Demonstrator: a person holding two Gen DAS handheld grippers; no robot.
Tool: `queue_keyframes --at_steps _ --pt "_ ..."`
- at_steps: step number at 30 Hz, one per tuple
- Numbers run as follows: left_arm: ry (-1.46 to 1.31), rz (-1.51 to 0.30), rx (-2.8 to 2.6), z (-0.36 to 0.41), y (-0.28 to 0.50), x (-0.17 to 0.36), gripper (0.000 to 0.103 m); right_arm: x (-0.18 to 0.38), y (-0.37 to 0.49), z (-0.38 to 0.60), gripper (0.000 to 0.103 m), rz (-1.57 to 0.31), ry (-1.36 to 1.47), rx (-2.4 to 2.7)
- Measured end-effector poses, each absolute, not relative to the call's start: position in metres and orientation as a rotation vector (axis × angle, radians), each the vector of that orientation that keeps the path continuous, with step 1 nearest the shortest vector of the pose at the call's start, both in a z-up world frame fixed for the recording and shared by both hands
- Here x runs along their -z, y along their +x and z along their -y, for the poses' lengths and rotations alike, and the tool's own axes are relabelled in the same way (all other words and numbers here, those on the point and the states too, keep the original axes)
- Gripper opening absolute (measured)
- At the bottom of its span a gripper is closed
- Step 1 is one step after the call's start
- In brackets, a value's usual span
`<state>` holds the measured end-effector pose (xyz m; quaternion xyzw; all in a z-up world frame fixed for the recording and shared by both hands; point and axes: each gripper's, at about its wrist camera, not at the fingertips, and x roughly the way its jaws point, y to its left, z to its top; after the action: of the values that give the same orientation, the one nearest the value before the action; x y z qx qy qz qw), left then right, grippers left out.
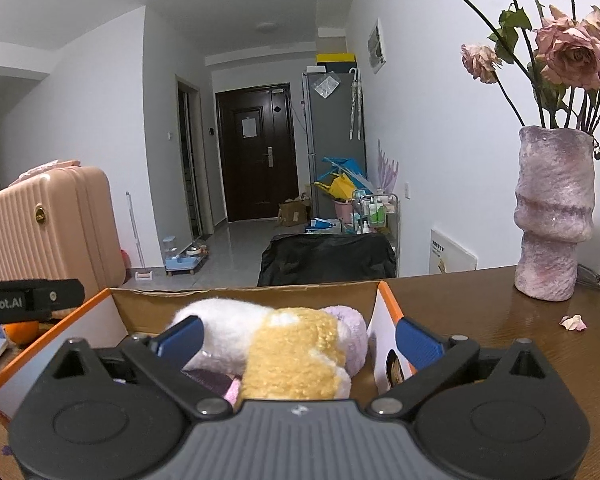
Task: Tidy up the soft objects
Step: 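Open both tools to drop the plush lamb and blue plush into the box, then move both open tools back toward the pink sponge and blue packet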
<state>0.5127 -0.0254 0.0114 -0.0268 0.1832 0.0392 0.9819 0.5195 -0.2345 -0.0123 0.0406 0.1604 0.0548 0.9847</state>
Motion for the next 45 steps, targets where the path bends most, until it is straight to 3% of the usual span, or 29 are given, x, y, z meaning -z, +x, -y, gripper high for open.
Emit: queue_keyframes --at_steps 17,45 --pt "-0.035 -0.337 -0.082 0.029 0.49 -0.017 0.103 0.013 0.497 0.232 0.103 -0.282 0.083 -0.116" --pt "0.016 -0.313 -0.061 0.018 0.385 -0.016 0.103 0.013 0.396 0.225 0.103 -0.252 0.059 -0.135"
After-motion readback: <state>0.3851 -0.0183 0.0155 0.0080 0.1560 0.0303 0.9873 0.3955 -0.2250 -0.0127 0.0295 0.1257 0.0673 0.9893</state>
